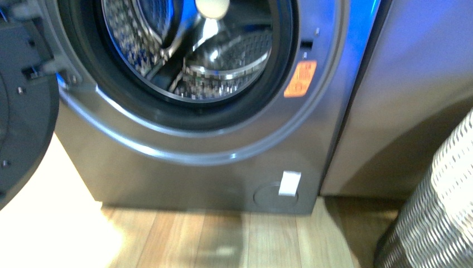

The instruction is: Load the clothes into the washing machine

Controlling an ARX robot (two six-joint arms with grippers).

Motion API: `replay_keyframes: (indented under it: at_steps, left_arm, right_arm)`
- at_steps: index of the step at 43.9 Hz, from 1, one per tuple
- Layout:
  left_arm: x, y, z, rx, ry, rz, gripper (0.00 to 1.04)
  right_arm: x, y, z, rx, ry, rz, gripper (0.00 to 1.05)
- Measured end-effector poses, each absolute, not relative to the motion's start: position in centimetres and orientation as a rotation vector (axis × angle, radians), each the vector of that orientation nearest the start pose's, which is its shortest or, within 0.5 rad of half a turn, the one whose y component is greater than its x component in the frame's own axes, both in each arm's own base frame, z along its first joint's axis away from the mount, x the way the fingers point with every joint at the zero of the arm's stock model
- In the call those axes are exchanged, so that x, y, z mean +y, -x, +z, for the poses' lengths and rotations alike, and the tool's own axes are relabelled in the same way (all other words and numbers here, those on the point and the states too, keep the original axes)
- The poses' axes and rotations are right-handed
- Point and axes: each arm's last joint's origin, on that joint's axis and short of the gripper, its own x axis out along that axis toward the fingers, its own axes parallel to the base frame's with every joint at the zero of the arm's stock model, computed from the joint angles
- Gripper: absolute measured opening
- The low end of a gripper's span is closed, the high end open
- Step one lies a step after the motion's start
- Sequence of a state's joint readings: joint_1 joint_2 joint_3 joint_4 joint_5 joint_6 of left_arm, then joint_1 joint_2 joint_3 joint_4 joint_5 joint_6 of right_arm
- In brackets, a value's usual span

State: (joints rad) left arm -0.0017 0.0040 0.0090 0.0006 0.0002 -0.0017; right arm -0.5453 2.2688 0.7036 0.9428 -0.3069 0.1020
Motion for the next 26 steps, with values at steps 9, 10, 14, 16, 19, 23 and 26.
replay_keyframes:
  at_steps: [9,10,14,16,19,23,26]
  left_arm:
    - [0.0,-9.7,16.6,-0.006,0.001,-0.002,0.98]
    - [0.0,-9.7,16.6,-0.006,0.002,-0.002,0.98]
    - [0.0,-9.7,16.6,-0.006,0.002,-0.002,0.98]
    - [0.0,-9.7,16.6,-0.006,0.001,-0.002,0.98]
    - [0.0,-9.7,16.6,-0.006,0.001,-0.002,0.98]
    - [0.0,-9.7,16.6,-0.006,0.002,-0.002,0.98]
    - [0.0,-9.7,16.6,-0.006,0.001,-0.002,0.98]
  right_arm:
    - [-14.2,-27.2,7.1,0.423,-0.316,-0.166,0.12]
    - [-13.9,-27.1,7.7,0.411,-0.312,-0.157,0.12]
    - [-13.1,-26.8,10.7,0.353,-0.290,-0.123,0.12]
    - [-12.7,-26.7,12.1,0.324,-0.282,-0.109,0.12]
    - [-12.3,-26.5,13.9,0.287,-0.271,-0.097,0.12]
    - [-11.6,-26.0,17.6,0.209,-0.253,-0.074,0.12]
    - [-11.1,-25.7,20.2,0.150,-0.237,-0.059,0.12]
